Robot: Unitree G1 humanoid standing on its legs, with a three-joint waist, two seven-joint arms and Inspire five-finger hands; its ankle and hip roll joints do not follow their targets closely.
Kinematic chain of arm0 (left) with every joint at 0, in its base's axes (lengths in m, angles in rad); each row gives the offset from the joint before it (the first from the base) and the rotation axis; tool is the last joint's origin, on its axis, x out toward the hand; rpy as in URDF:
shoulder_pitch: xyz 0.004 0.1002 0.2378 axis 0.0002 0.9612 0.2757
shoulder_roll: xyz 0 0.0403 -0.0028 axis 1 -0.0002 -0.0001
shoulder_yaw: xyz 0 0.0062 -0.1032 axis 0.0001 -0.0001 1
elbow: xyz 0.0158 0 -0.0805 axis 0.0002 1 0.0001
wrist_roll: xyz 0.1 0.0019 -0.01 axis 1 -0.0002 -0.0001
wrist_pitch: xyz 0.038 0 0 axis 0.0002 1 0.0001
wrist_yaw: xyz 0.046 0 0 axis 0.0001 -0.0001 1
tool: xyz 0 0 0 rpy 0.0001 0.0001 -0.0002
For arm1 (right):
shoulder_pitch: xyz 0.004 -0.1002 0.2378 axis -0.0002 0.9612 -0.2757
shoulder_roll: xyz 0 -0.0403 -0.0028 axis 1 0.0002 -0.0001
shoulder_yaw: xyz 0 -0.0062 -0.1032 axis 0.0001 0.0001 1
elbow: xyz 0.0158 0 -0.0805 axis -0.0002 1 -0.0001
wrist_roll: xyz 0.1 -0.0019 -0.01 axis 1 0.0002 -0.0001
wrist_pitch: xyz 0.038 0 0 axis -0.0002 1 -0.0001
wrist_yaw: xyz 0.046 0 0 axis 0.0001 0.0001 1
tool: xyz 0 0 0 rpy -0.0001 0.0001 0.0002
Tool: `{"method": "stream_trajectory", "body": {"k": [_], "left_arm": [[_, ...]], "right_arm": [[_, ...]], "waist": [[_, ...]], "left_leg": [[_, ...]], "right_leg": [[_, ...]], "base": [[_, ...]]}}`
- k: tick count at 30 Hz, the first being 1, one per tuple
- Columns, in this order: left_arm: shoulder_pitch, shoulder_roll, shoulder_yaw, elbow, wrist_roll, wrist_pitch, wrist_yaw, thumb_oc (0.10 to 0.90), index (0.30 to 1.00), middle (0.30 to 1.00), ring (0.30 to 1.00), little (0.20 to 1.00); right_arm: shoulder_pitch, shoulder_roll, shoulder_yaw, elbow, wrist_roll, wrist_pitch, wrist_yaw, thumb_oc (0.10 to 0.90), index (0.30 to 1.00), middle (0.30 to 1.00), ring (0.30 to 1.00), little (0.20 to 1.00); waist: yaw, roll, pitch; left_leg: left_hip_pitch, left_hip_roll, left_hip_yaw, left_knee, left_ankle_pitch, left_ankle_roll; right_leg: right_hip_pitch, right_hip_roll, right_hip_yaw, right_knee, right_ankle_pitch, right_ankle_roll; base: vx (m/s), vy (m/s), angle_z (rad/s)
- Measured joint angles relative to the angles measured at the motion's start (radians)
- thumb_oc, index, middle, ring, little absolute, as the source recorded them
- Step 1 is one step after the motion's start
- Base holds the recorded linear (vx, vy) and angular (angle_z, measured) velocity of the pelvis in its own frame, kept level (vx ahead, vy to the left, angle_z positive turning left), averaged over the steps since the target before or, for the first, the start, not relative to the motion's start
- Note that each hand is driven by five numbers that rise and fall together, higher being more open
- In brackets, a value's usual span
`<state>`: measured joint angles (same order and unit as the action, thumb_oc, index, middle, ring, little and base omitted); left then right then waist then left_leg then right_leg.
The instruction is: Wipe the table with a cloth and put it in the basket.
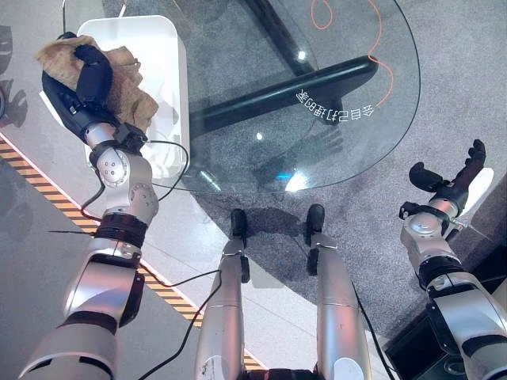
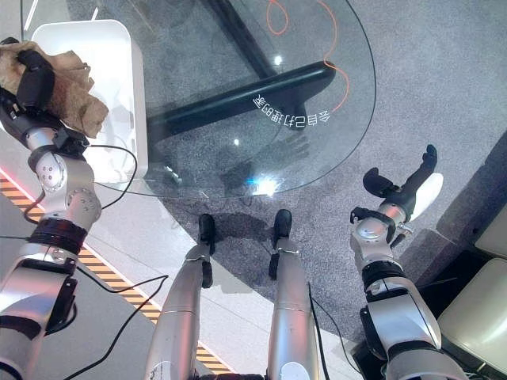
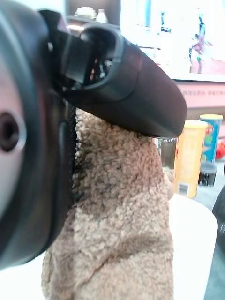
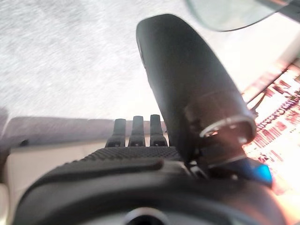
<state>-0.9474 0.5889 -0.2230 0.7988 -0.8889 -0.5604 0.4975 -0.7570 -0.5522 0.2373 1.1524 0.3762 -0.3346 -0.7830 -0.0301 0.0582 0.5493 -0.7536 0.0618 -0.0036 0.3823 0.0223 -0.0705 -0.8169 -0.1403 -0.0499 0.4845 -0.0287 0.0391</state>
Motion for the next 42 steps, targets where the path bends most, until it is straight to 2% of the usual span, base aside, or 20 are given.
{"method": "stream_trajectory", "body": {"k": [8,18,23,29,38,42], "left_arm": [[-0.046,0.026,-0.082,0.096,0.106,0.114,0.057,0.1,0.3,0.3,0.3,0.2],[-0.111,0.03,-0.162,0.205,0.247,0.232,0.063,0.1,0.3,0.3,0.3,0.2],[-0.121,0.031,-0.169,0.245,0.297,0.271,0.065,0.1,0.3,0.3,0.3,0.2],[-0.144,0.039,-0.201,0.302,0.39,0.367,0.084,0.1,0.3,0.3,0.3,0.2],[-0.173,0.041,-0.235,0.333,0.394,0.465,0.101,0.1,0.3,0.3,0.3,0.2],[-0.19,0.041,-0.236,0.369,0.394,0.488,0.101,0.1,0.3,0.3,0.3,0.2]], "right_arm": [[0.014,0.001,0.001,0.079,0.019,0.0,0.064,0.8,0.9,0.9,0.9,0.9],[0.012,0.001,0.01,0.096,0.019,0.016,0.107,0.8,0.9,0.9,0.9,0.9],[0.012,0.003,0.027,0.096,0.019,0.018,0.115,0.8,0.9,0.9,0.9,0.9],[0.012,0.005,0.038,0.109,0.019,0.018,0.122,0.8,0.9,0.9,0.9,0.9],[0.01,0.007,0.04,0.115,0.019,0.018,0.125,0.8,0.9,0.9,0.9,0.9],[0.001,0.008,0.04,0.116,0.019,0.019,0.125,0.8,0.9,0.9,0.9,0.9]], "waist": [[-0.004,0.0,0.0],[-0.008,0.0,0.0],[-0.021,0.0,0.0],[-0.028,0.0,0.0],[-0.03,0.0,0.0],[-0.031,0.0,0.0]], "left_leg": [[0.0,0.002,0.01,0.0,0.0,0.0],[0.0,0.003,0.016,-0.002,0.0,0.0],[0.0,0.002,0.017,-0.002,0.0,0.0],[0.0,0.003,0.02,-0.003,0.0,0.0],[-0.001,0.003,0.023,-0.012,0.0,0.0],[-0.005,0.003,0.023,-0.012,0.0,0.0]], "right_leg": [[-0.003,0.0,0.002,-0.001,0.001,-0.001],[-0.007,0.001,0.006,0.001,0.001,-0.001],[-0.007,0.001,0.006,0.001,0.001,-0.001],[-0.01,0.004,0.008,0.001,0.002,-0.003],[-0.017,0.008,0.008,-0.001,0.003,-0.004],[-0.023,0.008,0.01,0.0,0.003,-0.004]], "base": [[0.0,0.008,0.0],[0.01,0.02,-0.01],[0.0,0.006,0.0],[0.0,0.0,0.0],[0.0,0.0,0.0],[0.0,0.0,0.0]]}}
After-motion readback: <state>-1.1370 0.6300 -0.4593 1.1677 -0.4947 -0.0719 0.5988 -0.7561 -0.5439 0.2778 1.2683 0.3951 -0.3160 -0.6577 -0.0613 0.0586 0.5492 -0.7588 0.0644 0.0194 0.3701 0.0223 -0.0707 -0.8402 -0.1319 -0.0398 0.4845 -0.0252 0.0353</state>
